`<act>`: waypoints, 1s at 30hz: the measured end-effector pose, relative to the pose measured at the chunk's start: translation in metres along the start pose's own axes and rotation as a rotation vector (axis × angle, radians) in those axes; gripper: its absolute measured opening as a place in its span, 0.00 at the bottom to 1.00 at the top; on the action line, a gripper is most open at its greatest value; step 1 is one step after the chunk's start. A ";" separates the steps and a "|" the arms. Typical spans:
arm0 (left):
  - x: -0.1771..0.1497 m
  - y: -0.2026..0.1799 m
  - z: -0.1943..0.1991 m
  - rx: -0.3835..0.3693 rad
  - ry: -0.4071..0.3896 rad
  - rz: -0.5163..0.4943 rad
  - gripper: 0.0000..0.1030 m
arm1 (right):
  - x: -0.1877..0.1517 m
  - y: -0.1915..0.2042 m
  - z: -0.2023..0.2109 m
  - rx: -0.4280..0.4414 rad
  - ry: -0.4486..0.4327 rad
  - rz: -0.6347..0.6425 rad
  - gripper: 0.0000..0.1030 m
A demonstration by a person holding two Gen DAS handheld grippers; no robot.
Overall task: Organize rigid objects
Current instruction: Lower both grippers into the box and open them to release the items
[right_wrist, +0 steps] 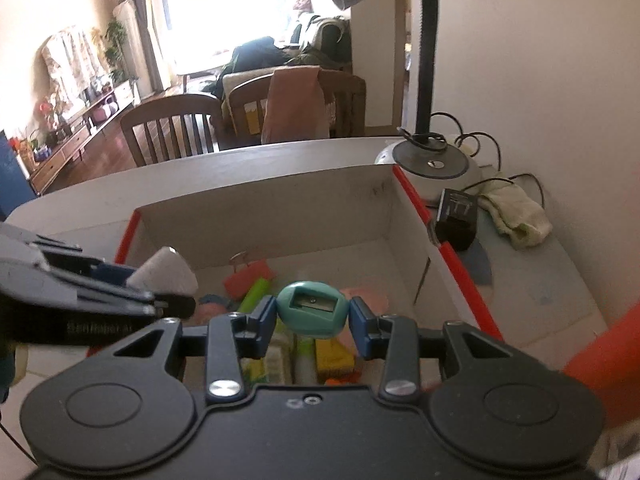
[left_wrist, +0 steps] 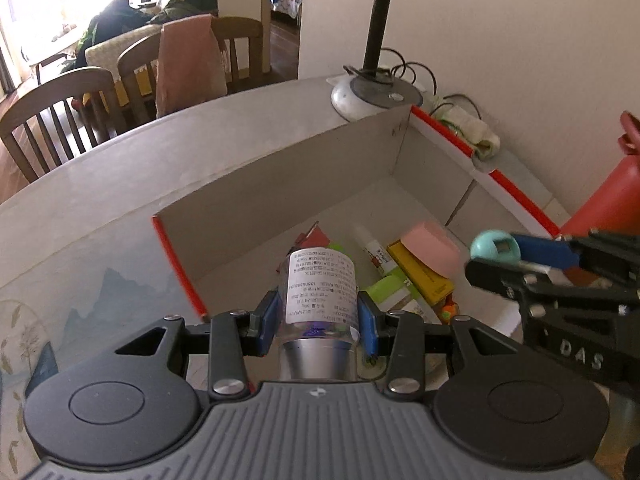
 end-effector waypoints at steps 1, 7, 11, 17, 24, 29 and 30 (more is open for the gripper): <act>0.001 -0.002 -0.004 -0.002 0.006 -0.004 0.39 | 0.003 -0.001 -0.006 0.004 0.009 0.008 0.37; 0.005 -0.008 -0.027 0.003 0.037 -0.016 0.39 | 0.018 -0.002 -0.043 0.005 0.064 0.034 0.37; 0.008 -0.009 -0.038 0.007 0.055 -0.017 0.39 | 0.025 0.000 -0.059 0.018 0.102 0.025 0.37; 0.010 -0.011 -0.050 0.005 0.080 -0.022 0.39 | 0.027 0.001 -0.078 0.023 0.160 0.053 0.37; 0.008 -0.007 -0.061 0.000 0.117 -0.006 0.39 | 0.023 0.001 -0.082 0.034 0.188 0.064 0.37; 0.005 -0.006 -0.067 -0.006 0.143 -0.001 0.39 | 0.024 0.002 -0.081 0.028 0.185 0.064 0.38; 0.005 -0.006 -0.067 -0.006 0.144 -0.004 0.39 | 0.024 0.002 -0.080 0.026 0.182 0.063 0.38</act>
Point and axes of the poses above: each gripper's, at about its wrist camera, not at the fingertips, and z roughly against the way its jaws point, y to its left, x to its top, the point moved 1 cm from there along -z, roughly the way its jaws point, and after that the axes turned 2 degrees about z, right-handed, at the moved point
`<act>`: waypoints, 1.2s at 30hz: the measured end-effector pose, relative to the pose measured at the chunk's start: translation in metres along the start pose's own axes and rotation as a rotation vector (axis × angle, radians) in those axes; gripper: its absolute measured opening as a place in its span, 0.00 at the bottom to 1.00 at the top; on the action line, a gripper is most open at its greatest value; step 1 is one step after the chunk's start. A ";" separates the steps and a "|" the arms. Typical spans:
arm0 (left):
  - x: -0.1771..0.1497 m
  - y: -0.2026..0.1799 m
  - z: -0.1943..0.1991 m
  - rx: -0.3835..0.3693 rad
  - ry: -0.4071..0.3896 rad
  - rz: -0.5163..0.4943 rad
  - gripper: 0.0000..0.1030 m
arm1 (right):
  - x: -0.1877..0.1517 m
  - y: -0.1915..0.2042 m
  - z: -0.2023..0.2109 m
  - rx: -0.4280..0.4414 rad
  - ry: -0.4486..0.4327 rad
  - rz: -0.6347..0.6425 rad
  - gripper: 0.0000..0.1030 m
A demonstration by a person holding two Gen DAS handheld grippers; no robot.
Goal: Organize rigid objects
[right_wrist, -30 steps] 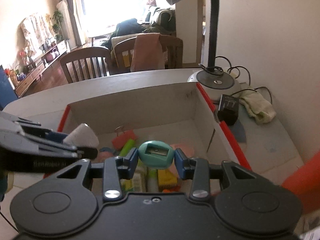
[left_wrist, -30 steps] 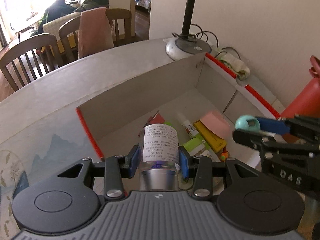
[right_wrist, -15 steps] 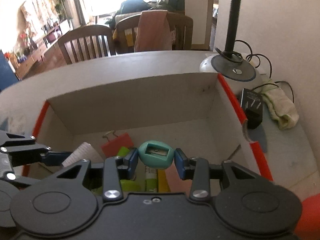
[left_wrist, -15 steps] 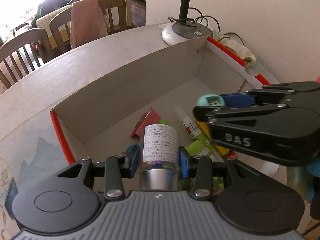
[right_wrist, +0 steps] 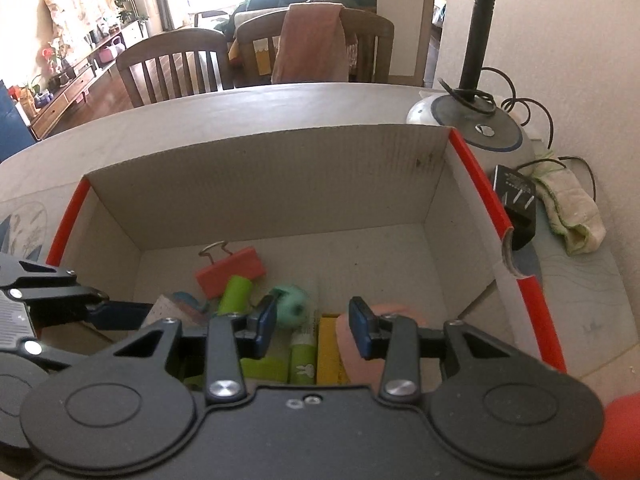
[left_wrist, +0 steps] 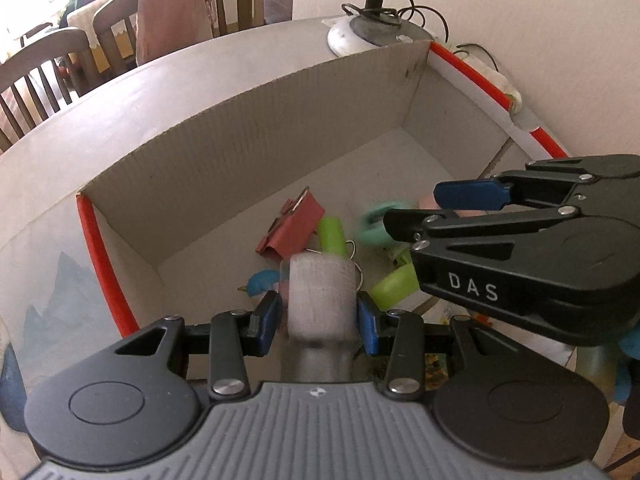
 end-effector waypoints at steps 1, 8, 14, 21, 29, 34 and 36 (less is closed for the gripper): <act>0.000 0.000 -0.001 0.000 0.001 -0.003 0.39 | 0.000 0.000 0.001 0.001 -0.003 -0.004 0.38; -0.004 0.000 -0.001 -0.011 0.002 -0.003 0.39 | -0.005 0.002 0.016 0.009 -0.031 -0.017 0.42; -0.007 -0.001 0.007 -0.025 -0.010 0.001 0.40 | -0.011 0.002 0.031 0.013 -0.055 -0.040 0.45; -0.014 0.001 0.025 -0.051 -0.044 0.024 0.54 | -0.018 0.005 0.051 0.019 -0.092 -0.067 0.47; -0.023 0.005 0.053 -0.043 -0.105 0.012 0.57 | -0.024 0.014 0.074 0.029 -0.141 -0.099 0.52; -0.030 0.010 0.071 -0.046 -0.152 0.000 0.58 | -0.028 0.021 0.090 0.030 -0.177 -0.114 0.56; -0.034 0.013 0.079 -0.053 -0.171 -0.002 0.61 | -0.031 0.026 0.099 0.031 -0.197 -0.123 0.58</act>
Point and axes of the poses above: each gripper's, at about its wrist camera, not at the fingertips, and z roughly against the way its jaws point, y to its left, x to its top, the point moved 1 cm from there along -z, roughly the way its jaws point, and after that the axes turned 2 degrees about z, right-handed, at the moved point
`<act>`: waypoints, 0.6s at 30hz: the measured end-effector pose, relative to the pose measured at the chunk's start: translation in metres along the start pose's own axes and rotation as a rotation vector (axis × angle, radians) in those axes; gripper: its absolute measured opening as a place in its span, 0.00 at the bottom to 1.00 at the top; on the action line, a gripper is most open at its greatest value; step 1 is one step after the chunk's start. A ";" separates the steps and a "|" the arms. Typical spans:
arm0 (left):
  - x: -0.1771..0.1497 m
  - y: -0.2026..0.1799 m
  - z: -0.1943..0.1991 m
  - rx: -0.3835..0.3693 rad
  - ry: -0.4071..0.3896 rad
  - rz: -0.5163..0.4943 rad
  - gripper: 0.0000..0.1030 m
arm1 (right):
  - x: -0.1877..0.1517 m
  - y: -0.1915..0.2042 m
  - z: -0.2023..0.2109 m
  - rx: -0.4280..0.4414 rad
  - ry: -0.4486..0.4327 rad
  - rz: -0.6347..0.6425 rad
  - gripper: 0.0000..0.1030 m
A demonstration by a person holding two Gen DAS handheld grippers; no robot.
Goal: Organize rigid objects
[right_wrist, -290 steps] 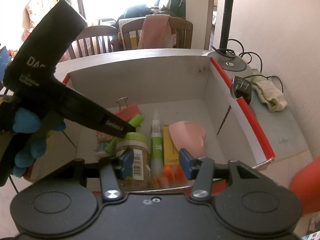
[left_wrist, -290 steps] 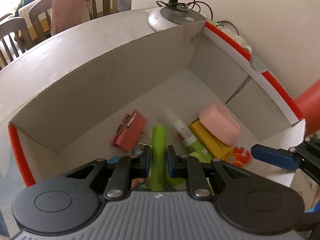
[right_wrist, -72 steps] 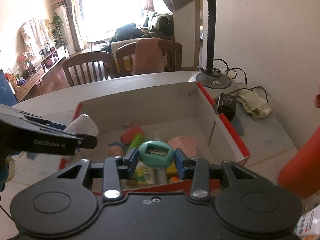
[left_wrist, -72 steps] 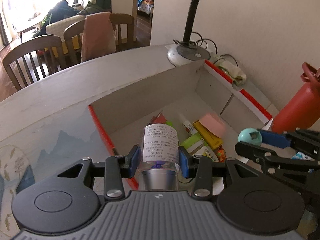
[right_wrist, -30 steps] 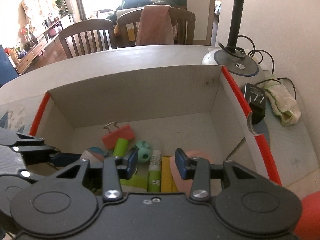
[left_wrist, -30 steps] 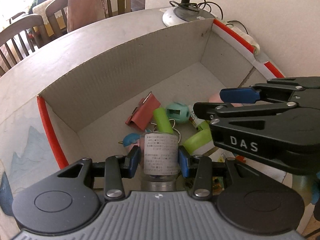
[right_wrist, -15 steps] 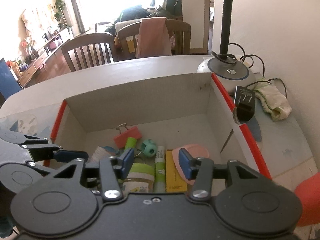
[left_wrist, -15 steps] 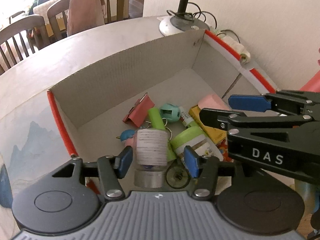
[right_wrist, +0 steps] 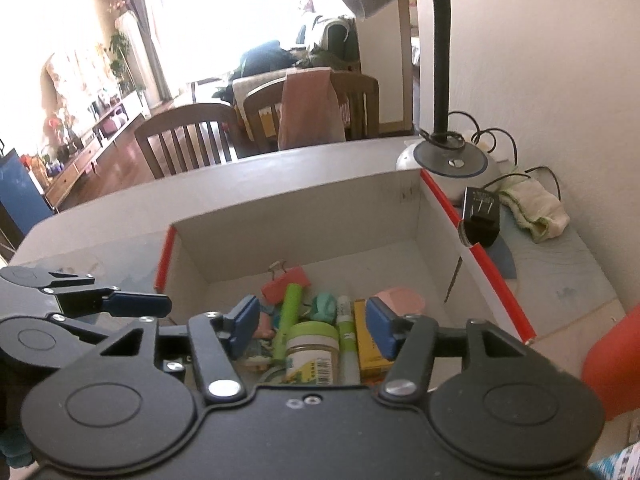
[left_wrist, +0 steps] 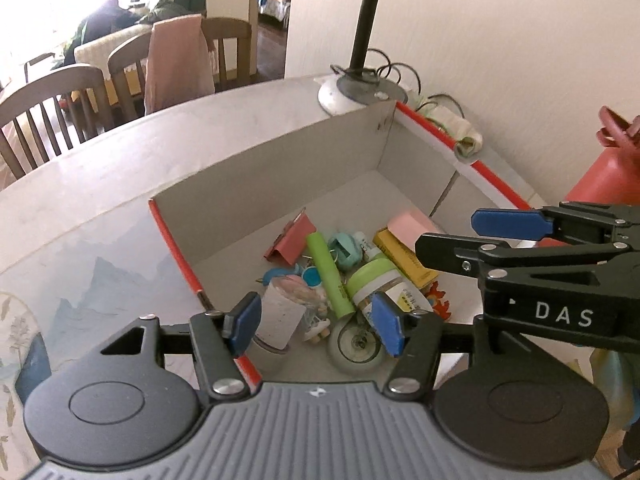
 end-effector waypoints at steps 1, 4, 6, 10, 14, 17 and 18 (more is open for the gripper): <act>-0.001 0.000 0.003 -0.001 -0.011 -0.003 0.63 | -0.001 0.002 0.005 0.000 -0.011 -0.004 0.58; -0.005 0.003 0.015 -0.009 -0.038 -0.012 0.64 | -0.004 0.005 0.018 -0.008 -0.048 -0.017 0.60; -0.008 0.006 0.022 -0.028 -0.053 -0.013 0.64 | -0.006 0.007 0.027 -0.008 -0.067 -0.030 0.61; -0.013 0.011 0.041 -0.057 -0.099 -0.016 0.65 | -0.012 0.011 0.040 -0.009 -0.089 -0.055 0.63; -0.019 0.011 0.057 -0.066 -0.144 -0.045 0.76 | -0.019 0.014 0.053 -0.008 -0.116 -0.085 0.67; -0.024 0.009 0.067 -0.067 -0.166 -0.064 0.79 | -0.024 0.017 0.062 -0.012 -0.134 -0.096 0.71; -0.025 0.009 0.069 -0.070 -0.170 -0.068 0.80 | -0.025 0.019 0.066 -0.014 -0.140 -0.099 0.71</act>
Point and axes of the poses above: each gripper's, at about its wrist camera, not at the fingertips, and z roughly against the way its jaws point, y to its left, x to its top, the point moved 1 cm from there along -z, roughly the way its jaws point, and after that the axes turned 2 degrees about z, right-handed, at the moved point
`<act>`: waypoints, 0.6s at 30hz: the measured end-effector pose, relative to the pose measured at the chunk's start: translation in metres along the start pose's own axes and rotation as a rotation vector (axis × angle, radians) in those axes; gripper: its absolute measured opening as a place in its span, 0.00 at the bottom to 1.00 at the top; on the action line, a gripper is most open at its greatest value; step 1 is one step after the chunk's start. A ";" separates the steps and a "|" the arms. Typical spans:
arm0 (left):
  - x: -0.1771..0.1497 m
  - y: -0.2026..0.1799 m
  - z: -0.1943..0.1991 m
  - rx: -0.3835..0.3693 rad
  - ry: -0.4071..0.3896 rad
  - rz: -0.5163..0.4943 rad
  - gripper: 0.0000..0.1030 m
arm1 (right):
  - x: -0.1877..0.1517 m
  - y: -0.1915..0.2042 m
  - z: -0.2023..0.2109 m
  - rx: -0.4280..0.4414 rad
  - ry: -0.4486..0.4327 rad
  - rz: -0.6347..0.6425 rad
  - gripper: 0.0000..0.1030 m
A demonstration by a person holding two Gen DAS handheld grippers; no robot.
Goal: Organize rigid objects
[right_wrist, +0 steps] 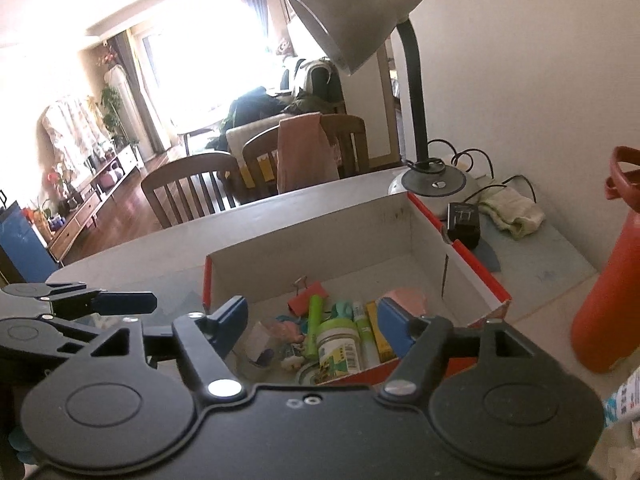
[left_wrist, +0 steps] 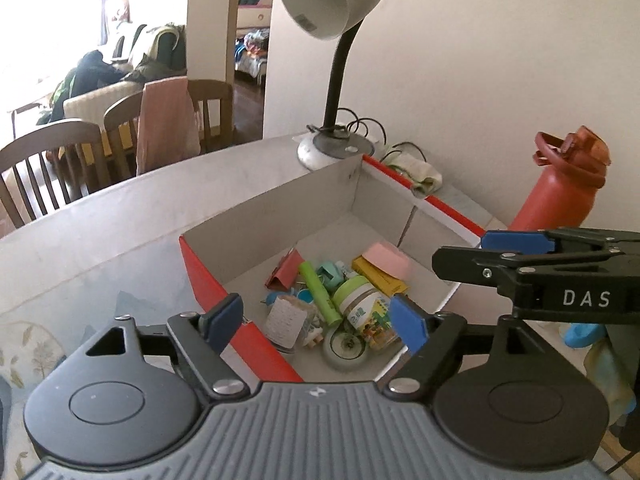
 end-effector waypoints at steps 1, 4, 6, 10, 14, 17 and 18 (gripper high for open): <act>-0.001 0.000 0.002 -0.006 -0.003 -0.001 0.81 | -0.001 0.001 0.003 -0.002 -0.006 -0.002 0.73; -0.003 0.001 0.009 -0.024 -0.010 0.008 0.82 | -0.004 0.002 0.012 -0.002 -0.020 -0.013 0.78; -0.005 0.002 0.013 -0.025 -0.012 0.010 0.84 | -0.007 0.004 0.017 0.001 -0.029 -0.020 0.81; -0.008 0.005 0.021 -0.029 -0.026 0.014 0.98 | -0.013 0.008 0.028 0.015 -0.057 -0.030 0.91; -0.011 0.008 0.028 -0.041 -0.037 0.027 0.99 | -0.019 0.011 0.038 0.011 -0.073 -0.026 0.94; -0.014 0.009 0.034 -0.039 -0.044 0.029 0.99 | -0.023 0.014 0.045 0.015 -0.085 -0.033 0.97; -0.015 0.010 0.036 -0.039 -0.046 0.032 0.99 | -0.025 0.016 0.048 0.017 -0.089 -0.037 0.98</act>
Point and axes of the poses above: each gripper's, at about its wrist camera, not at the fingertips, and z roughly against the way its jaws point, y to its left, x to its top, the point moved 1 cm from there along -z, roughly the way its jaws point, and after that the axes turned 2 degrees about z, right-handed, at the moved point
